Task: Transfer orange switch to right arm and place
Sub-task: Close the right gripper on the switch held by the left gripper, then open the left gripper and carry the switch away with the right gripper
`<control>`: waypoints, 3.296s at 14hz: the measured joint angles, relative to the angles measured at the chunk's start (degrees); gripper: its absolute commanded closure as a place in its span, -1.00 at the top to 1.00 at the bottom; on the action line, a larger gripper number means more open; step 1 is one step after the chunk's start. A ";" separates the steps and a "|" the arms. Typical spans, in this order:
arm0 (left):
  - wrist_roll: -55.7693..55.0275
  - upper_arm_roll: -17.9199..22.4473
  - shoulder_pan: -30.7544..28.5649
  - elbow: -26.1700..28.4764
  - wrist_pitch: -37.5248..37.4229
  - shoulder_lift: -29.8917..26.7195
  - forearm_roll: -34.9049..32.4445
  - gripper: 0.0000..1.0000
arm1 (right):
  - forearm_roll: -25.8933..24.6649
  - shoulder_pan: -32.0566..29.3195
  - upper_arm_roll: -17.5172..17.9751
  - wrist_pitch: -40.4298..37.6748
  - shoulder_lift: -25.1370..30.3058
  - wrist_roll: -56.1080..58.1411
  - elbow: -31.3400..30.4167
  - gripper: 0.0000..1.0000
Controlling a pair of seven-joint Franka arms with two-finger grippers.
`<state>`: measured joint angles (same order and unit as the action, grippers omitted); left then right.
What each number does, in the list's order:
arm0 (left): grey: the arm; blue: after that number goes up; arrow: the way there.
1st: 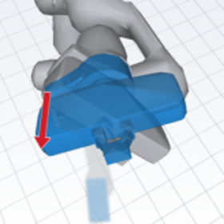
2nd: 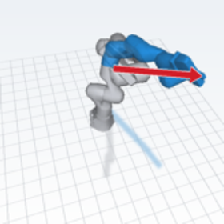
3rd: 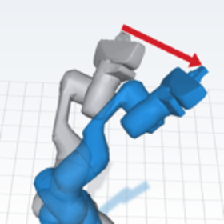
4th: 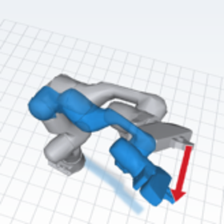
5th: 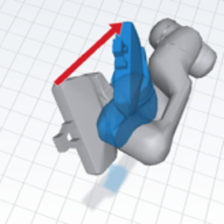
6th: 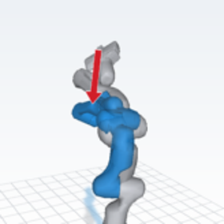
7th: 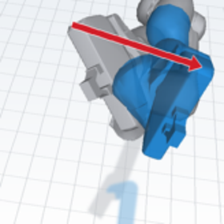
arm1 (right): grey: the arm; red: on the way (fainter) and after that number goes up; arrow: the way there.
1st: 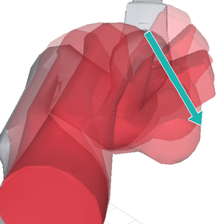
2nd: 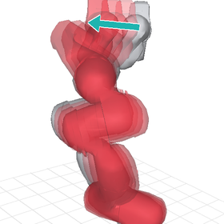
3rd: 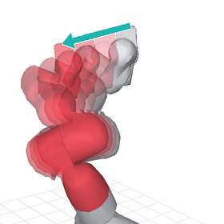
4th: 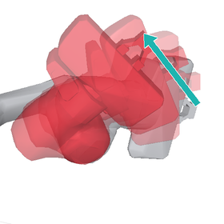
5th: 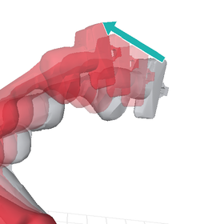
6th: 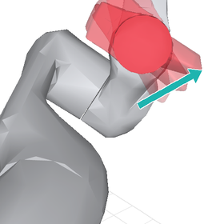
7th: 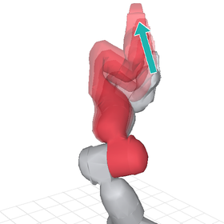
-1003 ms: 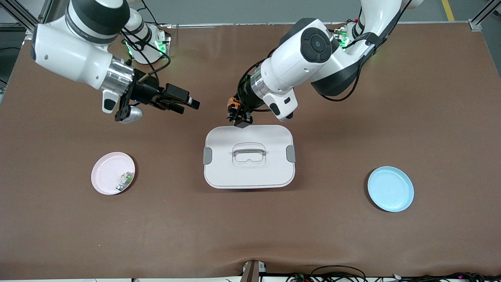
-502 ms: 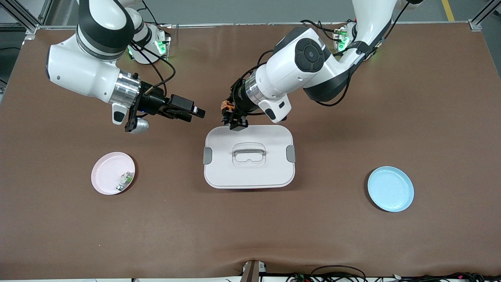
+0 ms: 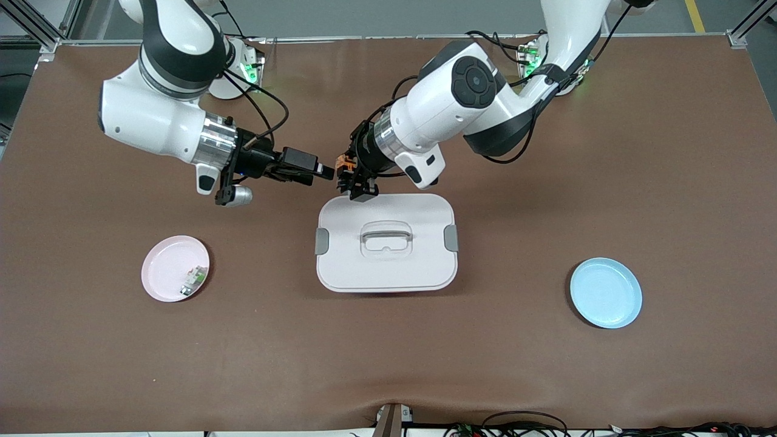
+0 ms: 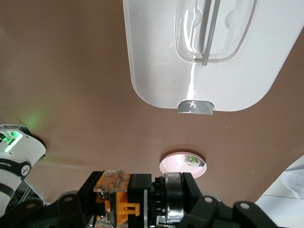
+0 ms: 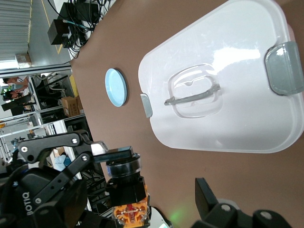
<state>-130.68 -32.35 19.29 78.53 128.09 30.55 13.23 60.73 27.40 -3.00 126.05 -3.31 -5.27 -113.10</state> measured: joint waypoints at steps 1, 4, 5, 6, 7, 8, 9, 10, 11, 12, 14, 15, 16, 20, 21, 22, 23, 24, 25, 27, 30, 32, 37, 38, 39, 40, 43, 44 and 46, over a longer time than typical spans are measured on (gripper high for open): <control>0.00 0.00 0.01 0.00 0.01 0.06 0.00 -1.00 | 0.02 0.25 0.01 0.00 -0.17 0.00 0.00 1.00; 0.00 0.00 0.10 -0.02 0.08 0.31 0.00 -1.00 | 0.20 0.96 0.01 0.03 -0.33 0.00 0.06 1.00; 0.00 0.00 0.17 -0.03 0.10 0.39 0.00 -1.00 | 0.28 1.20 0.02 0.03 -0.34 0.00 0.14 1.00; 0.00 0.00 0.23 -0.03 0.10 0.48 0.00 -1.00 | 0.36 1.45 0.02 0.03 -0.34 0.00 0.23 1.00; 0.00 0.00 0.28 -0.03 0.13 0.59 0.00 -1.00 | 0.43 1.72 0.03 0.03 -0.34 0.00 0.31 1.00; 0.00 0.00 0.32 -0.03 0.27 0.69 0.00 -1.00 | 0.49 1.91 0.02 0.04 -0.38 -0.01 0.33 1.00; 0.00 0.00 0.33 -0.03 0.46 0.77 0.00 -1.00 | 0.53 2.03 0.02 0.06 -0.54 -0.01 0.34 1.00; 0.00 0.00 0.34 -0.04 0.58 0.82 0.00 -1.00 | 0.56 2.14 0.02 0.07 -0.82 -0.01 0.35 1.00; 0.00 -0.01 0.38 -0.06 0.60 0.83 0.00 -1.00 | 0.58 2.26 0.02 0.08 -1.15 -0.01 0.39 1.00; 0.00 -0.02 0.52 -0.12 0.61 0.83 0.00 -1.00 | 0.59 2.35 0.02 0.10 -1.55 -0.01 0.42 1.00; 0.00 -0.04 0.85 -0.32 0.66 0.83 0.00 -1.00 | 0.69 2.45 0.02 0.13 -2.29 -0.01 0.48 1.00; 0.00 -0.05 0.95 -0.40 0.67 0.83 0.00 -1.00 | 0.72 2.49 0.02 0.13 -2.50 -0.01 0.56 1.00; 0.00 -0.06 0.98 -0.43 0.67 0.82 0.00 -1.00 | 0.74 2.52 0.02 0.13 -2.63 -0.01 0.69 1.00; 0.00 -0.06 1.21 -0.43 0.67 0.83 0.00 -1.00 | 0.78 2.58 0.02 0.06 -2.67 -0.01 0.96 -0.11; 0.00 -0.06 1.29 -0.43 0.67 0.83 0.00 -1.00 | 0.79 2.58 0.02 0.03 -2.67 -0.01 0.98 -0.22; 0.00 -0.06 1.38 -0.42 0.67 0.87 0.00 -1.00 | 1.00 2.58 0.03 0.03 -2.67 -0.07 1.15 -0.29; 0.00 -0.06 1.44 -0.45 0.71 0.92 0.02 -1.00 | 0.99 2.57 -0.04 0.04 -2.67 -0.31 1.45 -0.46; 0.00 -0.08 1.44 -0.59 0.71 0.92 0.25 -1.00 | 0.97 2.56 -0.14 -0.18 -2.68 -0.05 1.67 -0.71; 0.00 -0.10 1.44 -0.75 0.70 0.92 0.33 -1.00 | 0.95 2.53 -0.31 -0.67 -2.69 -0.04 1.92 -0.88; 0.00 -0.31 1.49 -1.18 0.70 0.92 0.60 -0.99 | 0.94 2.03 -0.62 -2.77 -2.71 -0.02 2.60 -1.00; 0.00 -0.38 1.66 -1.59 0.74 0.92 0.83 -0.30 | 0.94 1.35 -0.72 -4.67 -2.74 -0.02 3.13 -1.00; -0.01 -0.36 1.58 -1.63 0.75 0.93 1.39 0.88 | 0.92 1.31 -0.72 -4.76 -2.74 -0.03 3.25 -1.00; -0.01 0.03 0.28 -1.93 0.94 0.54 2.60 1.00 | 0.94 -0.57 -1.35 -6.76 -2.74 -0.93 4.39 -1.00; -0.01 0.10 0.04 -1.98 0.93 0.10 2.60 1.00 | 0.94 -1.10 -1.39 -7.38 -2.74 -0.93 4.61 -1.00; -0.01 0.25 -0.28 -2.02 0.93 -0.52 2.60 1.00 | 0.94 -1.53 -1.44 -7.96 -2.74 -0.93 4.73 -1.00; -0.01 0.36 -0.87 -2.03 0.89 -1.16 2.60 1.00 | 0.74 -1.98 -1.45 -8.67 -2.75 -0.93 4.82 -1.00; 0.27 0.49 -3.13 -2.03 -1.26 -2.69 -0.73 1.00 | -4.72 -4.55 -1.50 -12.05 -2.75 -0.70 5.13 -1.00; 0.38 0.49 -3.64 -2.02 -2.58 -2.88 -3.72 1.00 | -7.96 -5.56 -1.51 -13.51 -2.74 -0.10 5.37 -1.00; 1.35 0.54 -4.51 -2.12 -3.38 -3.11 -7.50 1.00 | -14.23 -7.38 -1.56 -15.57 -2.74 3.15 5.62 -1.00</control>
<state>-129.33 -31.81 14.78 76.41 124.71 27.44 5.73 46.50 20.01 -4.57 110.47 -6.06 -2.12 -107.48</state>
